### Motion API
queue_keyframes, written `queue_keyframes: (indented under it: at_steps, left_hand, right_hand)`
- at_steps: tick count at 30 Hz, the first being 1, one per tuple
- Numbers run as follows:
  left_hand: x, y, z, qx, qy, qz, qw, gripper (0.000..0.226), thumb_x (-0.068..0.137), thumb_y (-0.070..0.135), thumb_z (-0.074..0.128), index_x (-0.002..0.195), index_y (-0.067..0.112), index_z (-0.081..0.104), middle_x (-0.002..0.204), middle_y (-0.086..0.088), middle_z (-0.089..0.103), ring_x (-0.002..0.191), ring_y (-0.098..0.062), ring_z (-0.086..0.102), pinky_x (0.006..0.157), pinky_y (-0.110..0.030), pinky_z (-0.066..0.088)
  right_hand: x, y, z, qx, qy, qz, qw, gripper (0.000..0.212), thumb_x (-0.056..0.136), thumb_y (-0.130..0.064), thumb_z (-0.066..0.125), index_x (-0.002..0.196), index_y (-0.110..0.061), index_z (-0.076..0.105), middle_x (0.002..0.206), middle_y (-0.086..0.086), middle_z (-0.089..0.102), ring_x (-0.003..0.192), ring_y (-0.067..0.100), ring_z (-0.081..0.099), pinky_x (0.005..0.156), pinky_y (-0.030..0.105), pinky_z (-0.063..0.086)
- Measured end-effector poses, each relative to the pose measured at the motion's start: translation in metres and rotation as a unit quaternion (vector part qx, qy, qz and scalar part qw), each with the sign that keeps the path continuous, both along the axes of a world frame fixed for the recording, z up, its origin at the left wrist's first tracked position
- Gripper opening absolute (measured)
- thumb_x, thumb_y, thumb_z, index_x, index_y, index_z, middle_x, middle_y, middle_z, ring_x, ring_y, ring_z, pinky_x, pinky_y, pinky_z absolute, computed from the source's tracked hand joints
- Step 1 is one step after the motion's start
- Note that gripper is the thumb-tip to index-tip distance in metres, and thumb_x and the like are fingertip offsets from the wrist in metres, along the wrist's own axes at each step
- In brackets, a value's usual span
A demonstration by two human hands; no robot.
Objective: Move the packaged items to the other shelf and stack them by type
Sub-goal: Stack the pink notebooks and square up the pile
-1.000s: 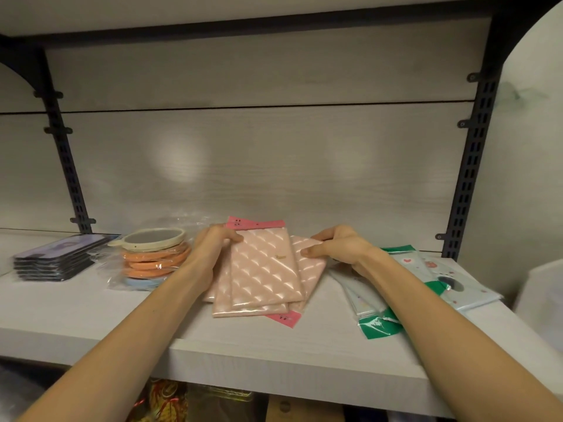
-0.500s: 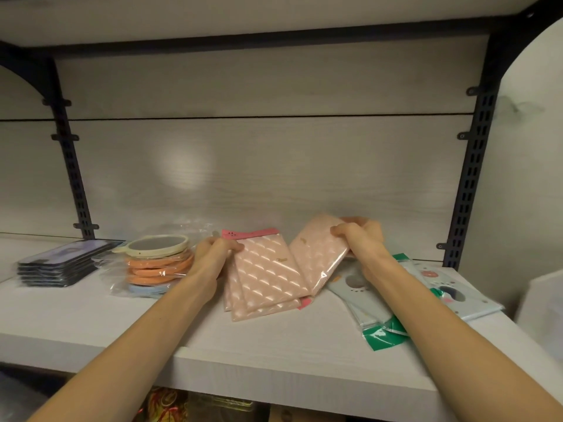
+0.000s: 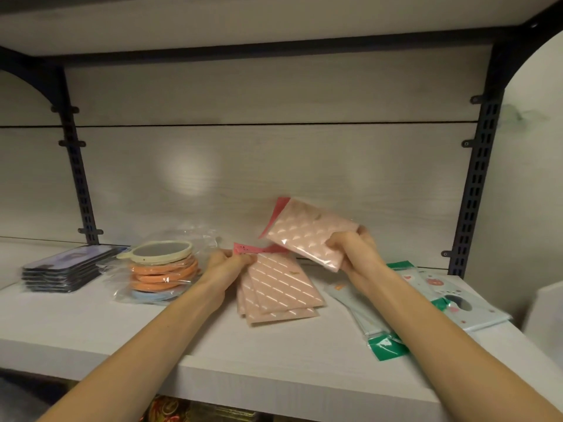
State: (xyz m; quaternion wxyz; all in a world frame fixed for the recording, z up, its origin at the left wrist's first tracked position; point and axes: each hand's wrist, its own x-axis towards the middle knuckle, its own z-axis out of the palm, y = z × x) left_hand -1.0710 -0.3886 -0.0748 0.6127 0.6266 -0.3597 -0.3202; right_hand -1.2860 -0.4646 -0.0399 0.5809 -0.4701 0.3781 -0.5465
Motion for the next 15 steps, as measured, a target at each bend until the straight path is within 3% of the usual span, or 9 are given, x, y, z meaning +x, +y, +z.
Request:
queue_keyframes:
  at_steps: [1,3,6,9,11,13,15]
  left_hand:
    - [0.001,-0.001,-0.001,0.000,0.005,0.000,1.000,0.010,0.087,0.008,0.073,0.096,0.004,0.070,0.098,-0.017,0.076,0.097,-0.033,0.072,0.095,-0.042,0.056]
    - [0.001,-0.001,-0.001,0.001,0.012,0.000,1.000,0.012,0.088,0.008,0.074,0.098,0.004,0.069,0.100,-0.018,0.076,0.098,-0.034,0.071,0.097,-0.044,0.055]
    - [0.005,-0.006,-0.005,0.006,0.016,0.006,1.000,0.025,0.086,0.011,0.076,0.107,0.001,0.066,0.103,-0.020,0.075,0.098,-0.035,0.071,0.096,-0.045,0.055]
    - [0.006,-0.009,-0.007,0.002,0.013,0.016,1.000,0.023,0.088,0.011,0.076,0.107,0.001,0.067,0.100,-0.018,0.075,0.087,-0.030,0.071,0.082,-0.036,0.057]
    - [0.005,-0.009,-0.006,-0.011,0.014,0.023,1.000,0.019,0.089,0.013,0.075,0.103,0.004,0.067,0.098,-0.016,0.075,0.080,-0.025,0.069,0.072,-0.030,0.055]
    - [0.006,-0.008,-0.006,-0.018,0.024,0.018,0.999,0.027,0.086,0.021,0.079,0.104,0.004,0.068,0.099,-0.015,0.076,0.085,-0.028,0.072,0.076,-0.032,0.056]
    - [0.006,-0.008,-0.006,-0.016,0.024,-0.001,1.000,0.038,0.081,0.027,0.084,0.107,0.002,0.071,0.096,-0.013,0.078,0.091,-0.030,0.075,0.083,-0.036,0.059]
  right_hand:
    - [0.003,0.001,-0.002,0.008,0.013,0.010,1.000,0.060,0.065,-0.001,0.067,0.122,-0.012,0.054,0.105,0.013,0.069,0.099,0.035,0.068,0.088,0.057,0.055]
    - [0.006,-0.002,-0.007,0.015,0.037,0.020,0.999,0.052,0.075,0.009,0.063,0.122,-0.011,0.053,0.105,0.014,0.068,0.098,0.034,0.069,0.087,0.054,0.057]
    - [0.002,-0.004,-0.013,0.040,0.099,0.040,0.994,0.046,0.077,0.006,0.067,0.120,-0.003,0.053,0.099,0.018,0.069,0.083,0.031,0.070,0.082,0.052,0.060]
    - [-0.004,-0.002,-0.012,0.020,0.185,0.052,0.981,0.030,0.078,-0.004,0.077,0.101,-0.001,0.058,0.096,0.021,0.071,0.079,0.029,0.070,0.082,0.055,0.060]
    - [-0.005,0.000,-0.013,-0.005,0.226,0.044,0.973,0.030,0.076,-0.014,0.083,0.094,-0.006,0.061,0.096,0.019,0.073,0.080,0.027,0.072,0.076,0.050,0.062]
    - [-0.004,0.002,-0.012,-0.022,0.271,0.043,0.961,0.035,0.070,-0.029,0.089,0.088,-0.007,0.067,0.086,0.016,0.076,0.068,0.024,0.070,0.072,0.045,0.062]
    - [-0.001,0.003,-0.014,-0.045,0.345,0.056,0.936,0.041,0.064,-0.045,0.089,0.069,-0.011,0.068,0.067,0.009,0.074,0.053,0.021,0.061,0.062,0.042,0.055]
